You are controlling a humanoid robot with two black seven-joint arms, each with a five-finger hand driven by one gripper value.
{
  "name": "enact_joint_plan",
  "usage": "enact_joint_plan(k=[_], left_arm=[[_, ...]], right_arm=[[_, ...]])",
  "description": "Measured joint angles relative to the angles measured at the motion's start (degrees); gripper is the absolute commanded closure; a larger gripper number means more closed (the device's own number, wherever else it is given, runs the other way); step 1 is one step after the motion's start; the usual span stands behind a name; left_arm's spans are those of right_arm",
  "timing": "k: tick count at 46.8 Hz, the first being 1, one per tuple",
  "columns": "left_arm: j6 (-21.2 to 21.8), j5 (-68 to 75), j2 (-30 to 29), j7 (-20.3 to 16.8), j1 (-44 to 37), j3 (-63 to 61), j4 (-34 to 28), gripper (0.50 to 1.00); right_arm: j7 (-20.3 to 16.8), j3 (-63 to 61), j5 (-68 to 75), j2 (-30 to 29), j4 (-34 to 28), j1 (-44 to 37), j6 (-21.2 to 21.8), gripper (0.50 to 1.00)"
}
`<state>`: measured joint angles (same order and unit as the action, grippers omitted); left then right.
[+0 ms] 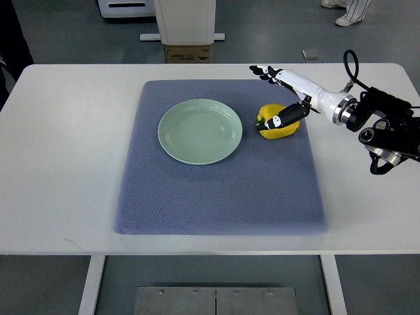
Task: Place yellow pepper on plate with right hand
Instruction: 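Lower the right hand over the yellow pepper, fingers around it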
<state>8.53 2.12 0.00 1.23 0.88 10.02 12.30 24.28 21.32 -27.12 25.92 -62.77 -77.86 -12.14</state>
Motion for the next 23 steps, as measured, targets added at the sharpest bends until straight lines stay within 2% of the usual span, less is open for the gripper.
enact_joint_plan(k=[4,13,23], left_arm=[[0.0,0.0,0.0,0.0,0.0,0.0,0.0,0.500],[0.0,0.0,0.0,0.0,0.0,0.0,0.0,0.500],[0.0,0.0,0.0,0.0,0.0,0.0,0.0,0.500]], right_arm=[[-0.1,3.0,-0.6,-0.4,0.0,-1.6,-0.3,0.500],[-0.4,9.3,-1.1,-3.8,0.7,-4.1,-4.2,0.500],[-1.3,10.7,-0.7,-6.5,4.3,-3.8,-4.5,0.500]])
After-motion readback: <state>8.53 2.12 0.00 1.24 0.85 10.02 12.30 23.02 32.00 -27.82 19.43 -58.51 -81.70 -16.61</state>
